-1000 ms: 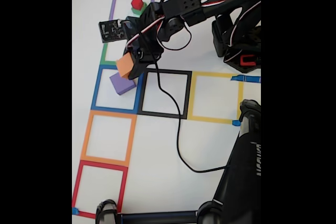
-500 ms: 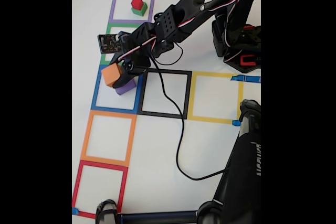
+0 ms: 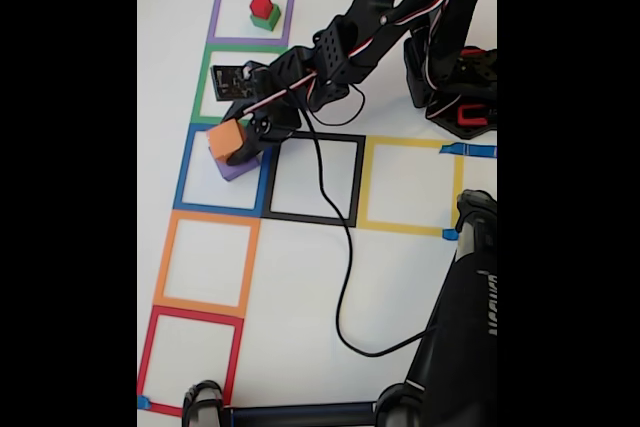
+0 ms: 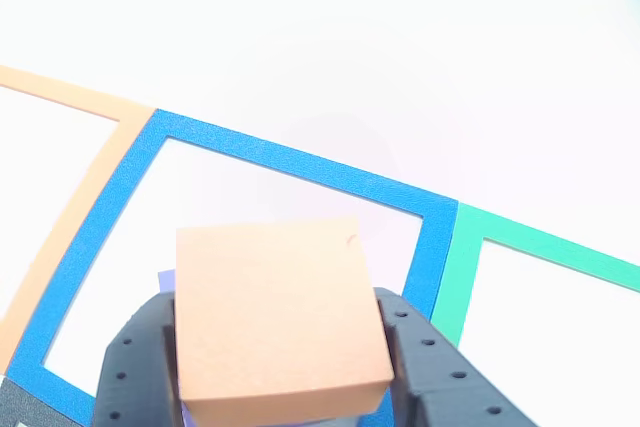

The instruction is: Tower of hanoi

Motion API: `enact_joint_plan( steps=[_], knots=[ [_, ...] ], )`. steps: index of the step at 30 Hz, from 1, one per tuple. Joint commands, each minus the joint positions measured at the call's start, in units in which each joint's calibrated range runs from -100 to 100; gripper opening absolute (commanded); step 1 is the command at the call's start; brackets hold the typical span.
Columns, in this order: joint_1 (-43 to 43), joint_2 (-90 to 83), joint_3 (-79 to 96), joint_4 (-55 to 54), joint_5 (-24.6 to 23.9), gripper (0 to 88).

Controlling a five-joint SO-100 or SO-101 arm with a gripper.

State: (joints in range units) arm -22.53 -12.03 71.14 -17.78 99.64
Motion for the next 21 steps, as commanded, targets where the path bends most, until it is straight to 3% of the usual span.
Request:
enact_joint_plan(
  steps=[1, 21],
  knots=[
    [-0.20, -1.01, -0.86, -2.55, 0.36, 11.7],
    [0.67, 6.66, -5.14, -6.76, 0.36, 11.7]
  ],
)
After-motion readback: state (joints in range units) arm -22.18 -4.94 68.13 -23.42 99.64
